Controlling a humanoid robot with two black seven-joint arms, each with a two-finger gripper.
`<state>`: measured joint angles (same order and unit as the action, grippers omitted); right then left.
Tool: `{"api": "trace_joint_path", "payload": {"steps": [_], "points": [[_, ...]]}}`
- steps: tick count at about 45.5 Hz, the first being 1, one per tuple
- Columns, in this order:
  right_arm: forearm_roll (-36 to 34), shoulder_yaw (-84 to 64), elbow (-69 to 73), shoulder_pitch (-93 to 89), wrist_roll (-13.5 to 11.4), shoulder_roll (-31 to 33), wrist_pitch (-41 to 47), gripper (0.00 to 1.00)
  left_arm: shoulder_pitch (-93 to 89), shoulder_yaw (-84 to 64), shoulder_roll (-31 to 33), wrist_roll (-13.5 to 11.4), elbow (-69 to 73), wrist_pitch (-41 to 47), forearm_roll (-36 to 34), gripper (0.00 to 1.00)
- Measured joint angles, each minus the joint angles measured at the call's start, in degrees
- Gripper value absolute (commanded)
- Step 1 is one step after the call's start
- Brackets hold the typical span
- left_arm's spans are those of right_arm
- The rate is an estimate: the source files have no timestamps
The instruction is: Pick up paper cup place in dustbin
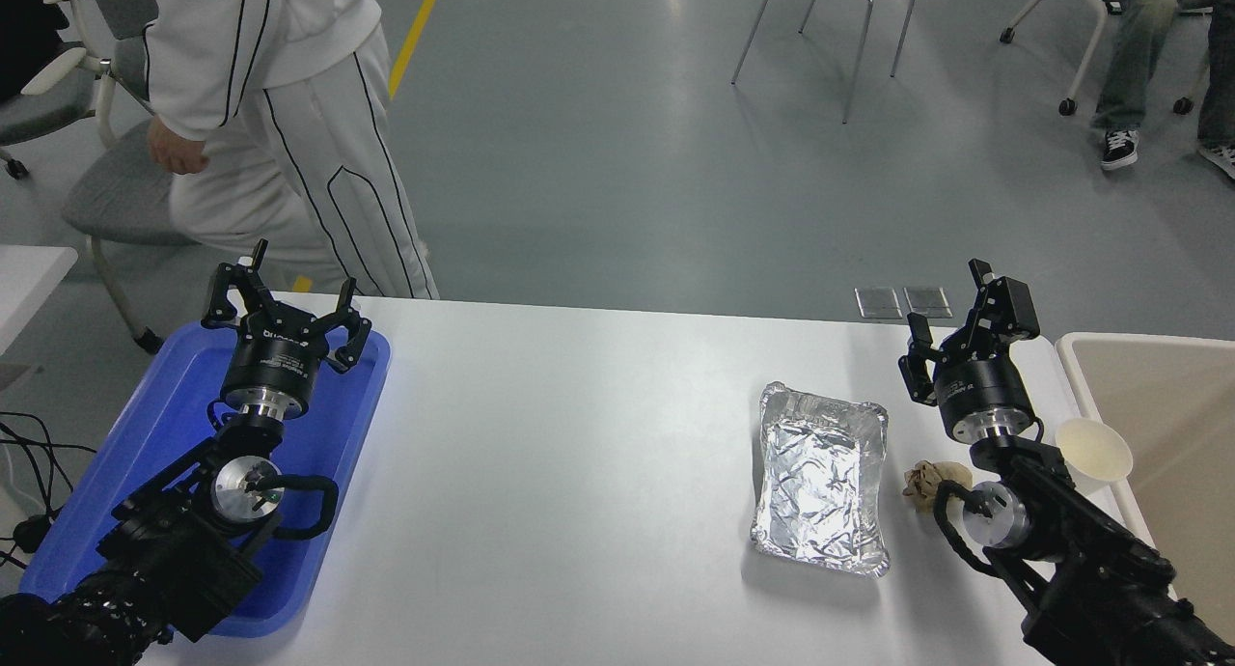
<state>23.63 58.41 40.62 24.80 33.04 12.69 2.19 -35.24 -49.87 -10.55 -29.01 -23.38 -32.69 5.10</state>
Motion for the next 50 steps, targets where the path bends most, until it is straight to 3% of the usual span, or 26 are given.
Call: {"api": "trace_joint_path", "payload": {"steps": [50], "points": [[-0.5,-0.5,-0.4,-0.2,0.0,1.9,0.4,1.00,0.0,0.0,0.0,0.0,0.0,0.0,0.0,1.00]]}}
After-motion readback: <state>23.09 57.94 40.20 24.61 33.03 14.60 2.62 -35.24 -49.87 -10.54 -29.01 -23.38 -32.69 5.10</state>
